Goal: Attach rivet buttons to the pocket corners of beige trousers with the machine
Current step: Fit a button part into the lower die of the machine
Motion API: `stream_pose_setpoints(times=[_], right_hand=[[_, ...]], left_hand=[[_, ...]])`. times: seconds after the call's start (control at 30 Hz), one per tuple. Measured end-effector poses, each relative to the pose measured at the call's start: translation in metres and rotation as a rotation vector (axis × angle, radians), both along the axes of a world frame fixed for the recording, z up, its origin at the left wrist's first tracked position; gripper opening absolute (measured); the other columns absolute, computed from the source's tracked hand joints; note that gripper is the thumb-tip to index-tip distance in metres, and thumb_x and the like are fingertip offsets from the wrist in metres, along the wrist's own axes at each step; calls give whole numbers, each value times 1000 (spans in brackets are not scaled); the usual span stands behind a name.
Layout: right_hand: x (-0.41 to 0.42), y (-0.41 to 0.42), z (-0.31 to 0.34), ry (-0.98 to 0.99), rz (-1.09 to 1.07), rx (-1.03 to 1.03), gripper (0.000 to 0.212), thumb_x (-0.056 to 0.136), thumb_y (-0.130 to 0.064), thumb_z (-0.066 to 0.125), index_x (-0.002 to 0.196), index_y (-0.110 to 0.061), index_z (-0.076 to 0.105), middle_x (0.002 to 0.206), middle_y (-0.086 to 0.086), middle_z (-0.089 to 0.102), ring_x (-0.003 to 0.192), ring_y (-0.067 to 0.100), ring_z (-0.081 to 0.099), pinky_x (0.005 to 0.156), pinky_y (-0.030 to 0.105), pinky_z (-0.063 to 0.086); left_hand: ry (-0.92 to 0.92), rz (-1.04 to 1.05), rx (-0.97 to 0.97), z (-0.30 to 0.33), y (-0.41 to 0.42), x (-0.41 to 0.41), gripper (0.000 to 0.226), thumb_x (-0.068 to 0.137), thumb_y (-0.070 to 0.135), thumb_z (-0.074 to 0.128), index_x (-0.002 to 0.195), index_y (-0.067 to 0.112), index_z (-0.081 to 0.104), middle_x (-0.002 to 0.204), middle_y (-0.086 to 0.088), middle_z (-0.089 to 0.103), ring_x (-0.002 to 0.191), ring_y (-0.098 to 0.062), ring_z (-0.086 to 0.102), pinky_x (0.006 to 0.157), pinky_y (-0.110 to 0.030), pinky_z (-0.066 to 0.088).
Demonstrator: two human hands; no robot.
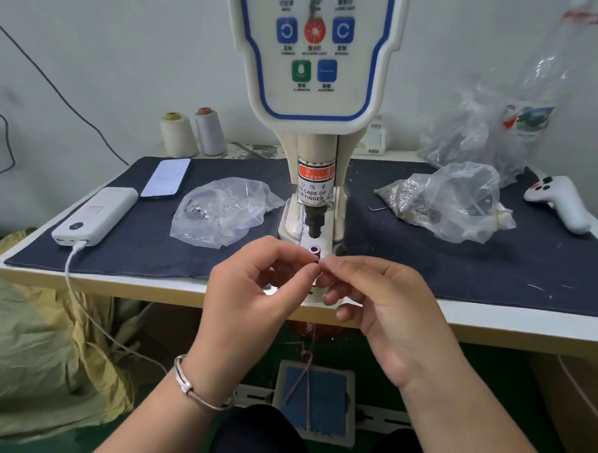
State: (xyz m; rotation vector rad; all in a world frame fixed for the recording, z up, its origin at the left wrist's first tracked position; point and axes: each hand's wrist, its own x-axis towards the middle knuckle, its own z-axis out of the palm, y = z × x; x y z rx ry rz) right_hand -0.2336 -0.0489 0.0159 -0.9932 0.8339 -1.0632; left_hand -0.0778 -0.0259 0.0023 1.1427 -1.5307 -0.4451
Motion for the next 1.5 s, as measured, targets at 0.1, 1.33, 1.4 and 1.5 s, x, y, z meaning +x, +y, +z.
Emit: stream_pose_setpoints(times=[0.1,1.33,1.4,1.5], right_hand=[[-2,-5,0,40,43,63,28,60,-30,76,77,-7,78,73,10,70,57,12,61,45,19,43],[20,-61,-8,-40,-49,506,6,85,-6,69,85,-2,64,51,2,60,33,4,45,29,14,30],[21,-61,-7,-56,-41,515,5,86,-6,67,85,-2,63,52,2,60,33,4,46,29,14,30],[22,-61,-6,-86,-36,527,6,87,-4,65,83,-3,61,52,3,61,33,4,45,29,13,30]], left_hand=[[-164,57,-119,-4,-1,0,7,85,15,74,91,17,77,80,10,70,74,-13,66,65,-22,51],[-42,215,-99,-20,3,22,18,89,28,70,105,35,73,78,7,67,64,-19,61,62,-29,51],[-38,215,-101,-19,4,22,18,89,32,70,105,37,72,78,6,67,64,-20,61,62,-33,52],[-39,207,-104,-19,5,22,19,88,35,66,107,36,72,79,6,68,65,-21,62,62,-34,52]])
